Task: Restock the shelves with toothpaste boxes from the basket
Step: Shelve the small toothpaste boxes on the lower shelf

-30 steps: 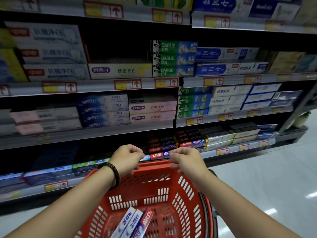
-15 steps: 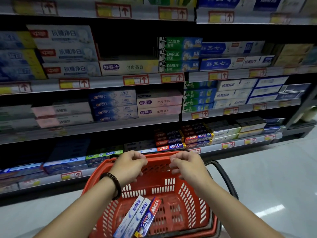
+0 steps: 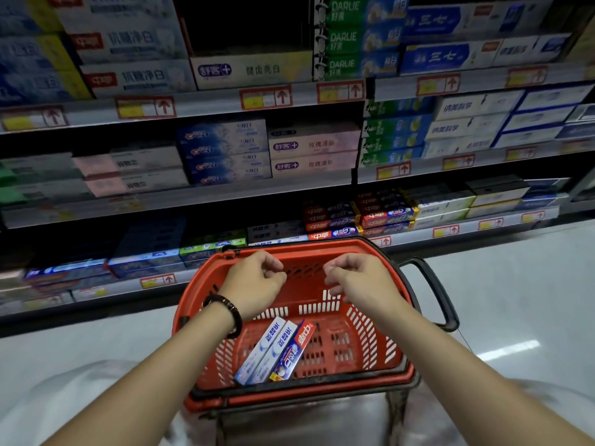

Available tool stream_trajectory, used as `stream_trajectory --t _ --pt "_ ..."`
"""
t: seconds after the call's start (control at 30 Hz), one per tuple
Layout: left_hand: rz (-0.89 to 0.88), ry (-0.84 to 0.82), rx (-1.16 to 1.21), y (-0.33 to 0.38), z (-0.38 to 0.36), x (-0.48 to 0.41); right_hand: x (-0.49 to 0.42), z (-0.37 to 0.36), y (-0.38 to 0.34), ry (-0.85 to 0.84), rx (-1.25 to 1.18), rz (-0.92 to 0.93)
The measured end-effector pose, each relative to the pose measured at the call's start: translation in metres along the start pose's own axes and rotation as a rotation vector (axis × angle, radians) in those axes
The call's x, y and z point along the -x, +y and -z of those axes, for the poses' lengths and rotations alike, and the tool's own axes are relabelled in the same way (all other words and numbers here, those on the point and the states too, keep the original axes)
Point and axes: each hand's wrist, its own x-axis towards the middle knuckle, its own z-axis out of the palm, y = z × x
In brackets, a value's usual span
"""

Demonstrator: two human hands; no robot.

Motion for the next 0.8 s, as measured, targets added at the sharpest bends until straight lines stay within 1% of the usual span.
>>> stream_trajectory --t 0.2,0.43,0.63,0.8 --pt "0.013 -0.028 -0.031 -0.007 -0.008 -0.001 0.005 -0.005 0.011 -0.049 0.016 -0.026" --pt "0.014 -0.062 -0.085 -0.003 -0.022 -0.012 0.006 0.0 0.018 -0.053 0.015 -0.048" --pt "0.071 -0.108 -0.097 -0.014 -0.048 -0.027 0.003 0.003 0.021 -0.042 -0.006 -0.067" --pt "0.167 -0.183 -0.1 -0.046 -0.076 -0.042 -0.001 0.005 0.028 -0.022 -0.02 -0.078"
